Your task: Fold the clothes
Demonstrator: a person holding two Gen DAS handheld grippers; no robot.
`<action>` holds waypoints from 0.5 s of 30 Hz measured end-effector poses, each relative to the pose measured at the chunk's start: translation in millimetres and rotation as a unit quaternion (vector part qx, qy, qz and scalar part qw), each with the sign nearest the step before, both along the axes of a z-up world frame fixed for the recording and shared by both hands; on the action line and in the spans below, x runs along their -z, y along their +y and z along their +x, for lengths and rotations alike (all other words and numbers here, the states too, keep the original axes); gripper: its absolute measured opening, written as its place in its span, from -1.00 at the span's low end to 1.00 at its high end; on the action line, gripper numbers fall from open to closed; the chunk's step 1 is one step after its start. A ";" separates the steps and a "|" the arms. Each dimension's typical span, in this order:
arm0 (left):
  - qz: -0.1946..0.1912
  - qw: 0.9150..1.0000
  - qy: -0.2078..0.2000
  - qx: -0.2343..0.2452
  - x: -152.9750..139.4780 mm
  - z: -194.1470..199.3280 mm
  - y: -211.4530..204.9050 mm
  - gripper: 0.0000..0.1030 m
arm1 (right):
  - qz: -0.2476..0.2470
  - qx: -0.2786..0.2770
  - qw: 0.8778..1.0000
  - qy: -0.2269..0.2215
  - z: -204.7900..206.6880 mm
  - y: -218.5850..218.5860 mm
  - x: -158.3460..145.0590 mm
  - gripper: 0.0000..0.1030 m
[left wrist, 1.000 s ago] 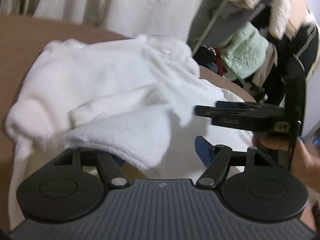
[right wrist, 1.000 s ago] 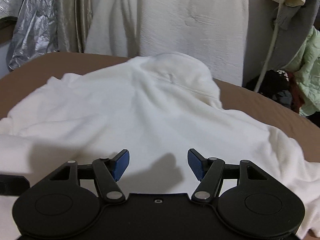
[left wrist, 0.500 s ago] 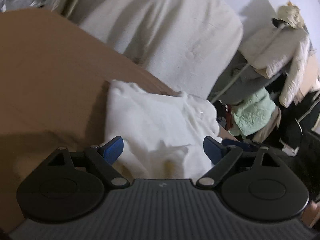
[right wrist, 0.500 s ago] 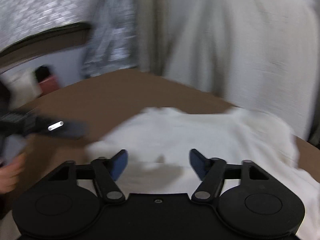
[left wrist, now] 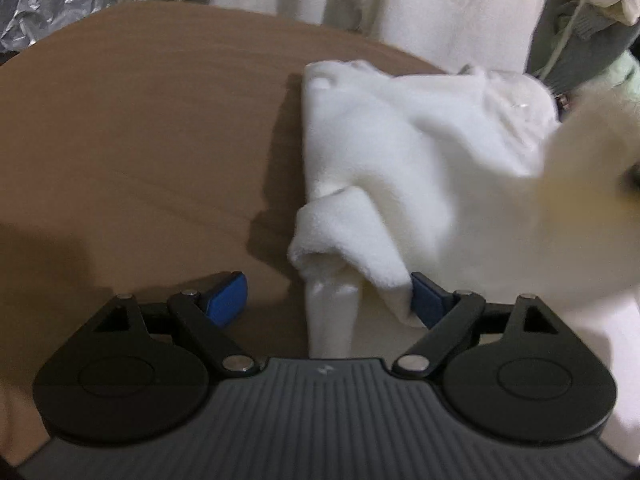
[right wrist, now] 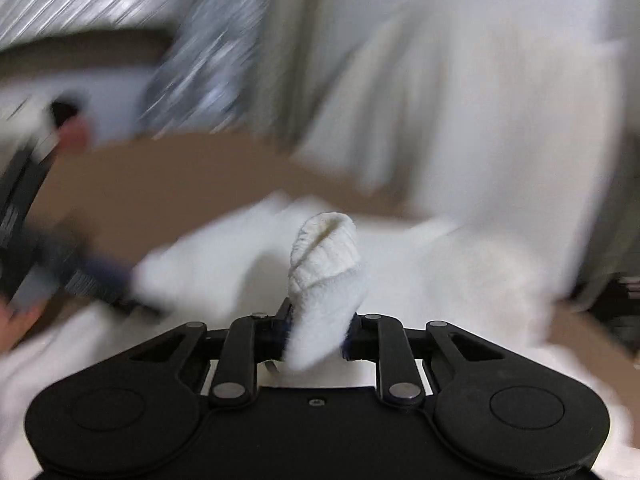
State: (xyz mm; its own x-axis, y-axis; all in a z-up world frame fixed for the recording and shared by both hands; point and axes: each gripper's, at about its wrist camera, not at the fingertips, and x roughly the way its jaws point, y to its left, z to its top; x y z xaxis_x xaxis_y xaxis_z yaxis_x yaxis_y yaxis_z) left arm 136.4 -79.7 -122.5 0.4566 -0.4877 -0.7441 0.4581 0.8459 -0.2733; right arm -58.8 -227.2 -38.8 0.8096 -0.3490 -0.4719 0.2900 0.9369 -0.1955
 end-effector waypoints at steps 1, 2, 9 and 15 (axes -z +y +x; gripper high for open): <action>-0.013 1.000 0.007 -0.003 -0.5 1.7 1.3 0.84 | 0.008 0.034 0.999 -0.020 -13.9 -10.4 -7.5 -0.51; -0.025 1.000 0.014 -0.005 -0.8 3.0 2.3 0.85 | 0.031 0.066 0.997 -0.034 -28.1 -21.6 -9.5 -0.49; -0.037 0.999 0.034 0.008 -5.4 -4.8 3.2 0.82 | 0.216 0.180 0.959 0.039 -97.4 -63.5 56.9 -0.28; -0.065 0.998 -0.012 -0.019 -20.5 -4.6 14.6 0.82 | 0.269 0.216 0.937 0.050 -122.0 -85.8 77.7 0.29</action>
State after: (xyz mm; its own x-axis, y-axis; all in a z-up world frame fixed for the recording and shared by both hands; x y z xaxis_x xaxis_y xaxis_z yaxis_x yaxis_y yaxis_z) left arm 131.8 -65.1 -102.0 0.4938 -0.5614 -0.6641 0.4344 0.8208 -0.3709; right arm -180.8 -313.0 -116.4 0.5899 -0.3239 -0.7397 0.6705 0.7069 0.2252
